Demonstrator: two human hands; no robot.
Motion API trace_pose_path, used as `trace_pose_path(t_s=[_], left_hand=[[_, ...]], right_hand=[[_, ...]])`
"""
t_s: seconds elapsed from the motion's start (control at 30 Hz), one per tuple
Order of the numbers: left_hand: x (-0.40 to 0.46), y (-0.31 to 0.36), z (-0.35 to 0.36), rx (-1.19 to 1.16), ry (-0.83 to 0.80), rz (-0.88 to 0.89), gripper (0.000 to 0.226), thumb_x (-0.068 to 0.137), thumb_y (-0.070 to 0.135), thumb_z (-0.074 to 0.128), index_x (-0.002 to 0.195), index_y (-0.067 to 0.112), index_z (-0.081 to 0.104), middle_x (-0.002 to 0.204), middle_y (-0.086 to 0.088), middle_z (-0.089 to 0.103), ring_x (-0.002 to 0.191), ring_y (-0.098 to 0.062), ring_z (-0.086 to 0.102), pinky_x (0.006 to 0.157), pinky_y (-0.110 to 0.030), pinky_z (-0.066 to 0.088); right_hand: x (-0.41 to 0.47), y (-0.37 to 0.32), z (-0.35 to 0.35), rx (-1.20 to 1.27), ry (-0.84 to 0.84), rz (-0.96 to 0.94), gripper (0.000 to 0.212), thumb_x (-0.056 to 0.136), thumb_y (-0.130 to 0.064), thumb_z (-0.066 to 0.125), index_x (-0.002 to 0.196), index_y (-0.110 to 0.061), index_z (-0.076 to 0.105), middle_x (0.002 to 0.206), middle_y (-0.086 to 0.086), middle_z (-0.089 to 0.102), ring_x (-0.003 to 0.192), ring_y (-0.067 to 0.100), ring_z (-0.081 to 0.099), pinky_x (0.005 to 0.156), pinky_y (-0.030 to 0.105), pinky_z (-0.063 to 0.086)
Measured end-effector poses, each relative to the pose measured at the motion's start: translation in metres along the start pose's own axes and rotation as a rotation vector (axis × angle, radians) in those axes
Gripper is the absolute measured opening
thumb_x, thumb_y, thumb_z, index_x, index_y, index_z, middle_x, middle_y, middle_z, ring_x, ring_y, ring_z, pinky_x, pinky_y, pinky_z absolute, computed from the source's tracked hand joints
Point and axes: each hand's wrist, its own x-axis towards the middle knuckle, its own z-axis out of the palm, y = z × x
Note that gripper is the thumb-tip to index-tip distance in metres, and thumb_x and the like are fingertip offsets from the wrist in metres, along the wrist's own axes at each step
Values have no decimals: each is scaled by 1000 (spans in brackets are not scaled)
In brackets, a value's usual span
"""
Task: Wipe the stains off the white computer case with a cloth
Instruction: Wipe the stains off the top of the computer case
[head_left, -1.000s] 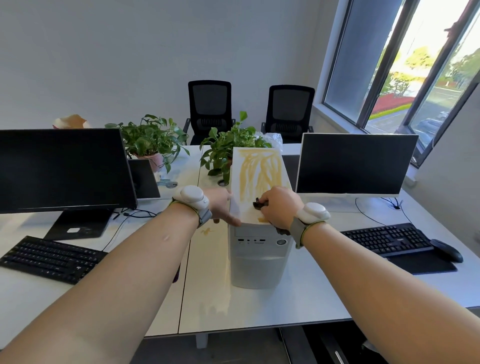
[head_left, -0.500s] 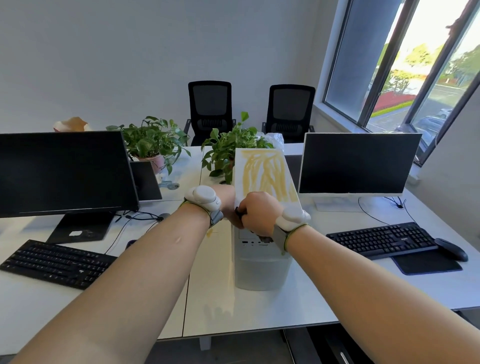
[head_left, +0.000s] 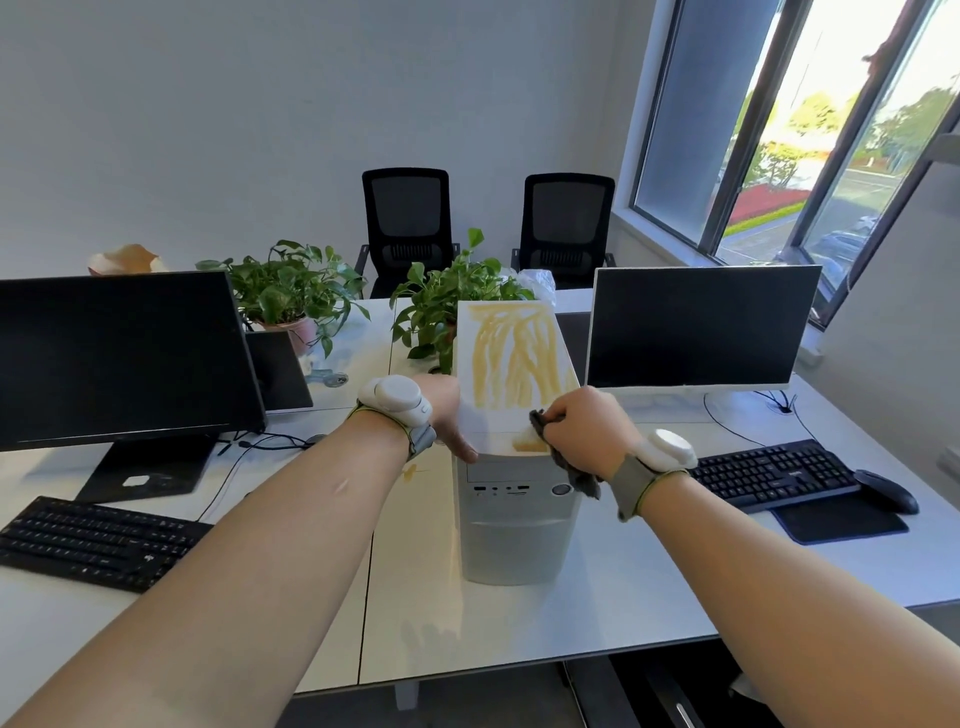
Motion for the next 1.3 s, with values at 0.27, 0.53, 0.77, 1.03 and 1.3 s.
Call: trace_pose_path(t_s=[0.27, 0.53, 0.77, 1.03, 1.3], left_hand=[[0, 10, -11, 33, -110, -42, 52, 73, 61, 83, 77, 12, 68, 91, -2, 78, 61, -15, 62, 59, -24, 49], [7, 22, -9, -98, -23, -67, 67, 64, 73, 82, 77, 9, 66, 69, -1, 75, 61, -18, 68, 65, -28, 56], [5, 40, -18, 44, -36, -85, 65, 74, 70, 77, 73, 9, 54, 70, -1, 57, 65, -20, 54, 55, -27, 40], [10, 38, -17, -4, -76, -99, 63, 71, 70, 79, 72, 12, 54, 73, 0, 57, 63, -18, 52, 53, -27, 37], [10, 41, -19, 7, -115, -166, 65, 75, 69, 76, 77, 9, 53, 82, -4, 57, 79, -22, 54, 69, -29, 41]], right_hand=[[3, 25, -5, -274, 146, 66, 25, 94, -18, 49, 84, -17, 72, 93, 2, 57, 76, 24, 57, 63, 28, 46], [-1, 27, -13, -244, 29, -26, 24, 86, -14, 51, 82, -15, 74, 81, 3, 64, 71, 24, 62, 59, 30, 57], [19, 19, -7, -186, 107, 25, 17, 85, -14, 54, 80, -13, 70, 92, 3, 57, 70, 24, 57, 59, 27, 48], [16, 38, -21, -20, -50, -42, 14, 80, -21, 68, 70, -20, 77, 68, 0, 70, 62, 19, 68, 56, 34, 62], [45, 44, -6, -73, 127, -51, 24, 92, -17, 54, 84, -17, 76, 87, 3, 66, 77, 23, 62, 68, 35, 59]])
